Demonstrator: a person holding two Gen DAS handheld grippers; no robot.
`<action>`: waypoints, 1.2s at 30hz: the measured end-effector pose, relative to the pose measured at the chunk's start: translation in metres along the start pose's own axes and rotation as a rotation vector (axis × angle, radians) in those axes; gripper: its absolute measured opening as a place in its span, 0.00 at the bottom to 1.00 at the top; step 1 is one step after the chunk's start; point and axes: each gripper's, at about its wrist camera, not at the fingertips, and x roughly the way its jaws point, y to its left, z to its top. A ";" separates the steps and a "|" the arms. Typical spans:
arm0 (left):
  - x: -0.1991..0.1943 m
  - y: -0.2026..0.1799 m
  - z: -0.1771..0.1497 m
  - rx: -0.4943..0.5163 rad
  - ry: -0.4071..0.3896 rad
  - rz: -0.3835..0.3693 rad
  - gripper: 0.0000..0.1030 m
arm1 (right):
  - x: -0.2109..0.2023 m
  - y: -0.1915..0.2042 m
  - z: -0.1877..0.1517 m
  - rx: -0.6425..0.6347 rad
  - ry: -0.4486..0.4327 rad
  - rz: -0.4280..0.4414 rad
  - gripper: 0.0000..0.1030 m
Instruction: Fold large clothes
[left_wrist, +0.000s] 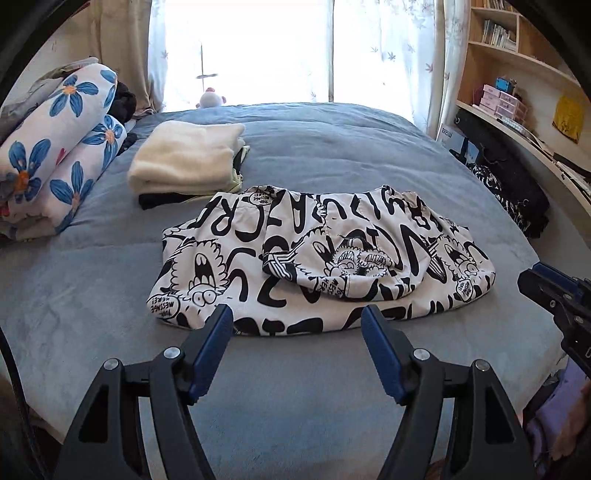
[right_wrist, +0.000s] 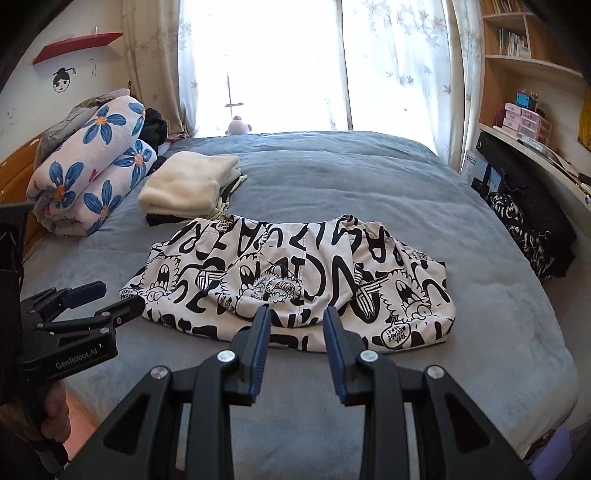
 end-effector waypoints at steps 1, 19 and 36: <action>0.000 0.001 -0.002 -0.001 0.002 0.002 0.68 | 0.000 0.001 -0.002 -0.003 0.001 -0.002 0.33; 0.104 0.065 -0.050 -0.234 0.211 -0.117 0.69 | 0.099 -0.012 -0.021 0.117 0.097 0.024 0.33; 0.211 0.136 -0.050 -0.606 0.131 -0.192 0.69 | 0.196 0.003 0.010 0.143 0.080 0.066 0.32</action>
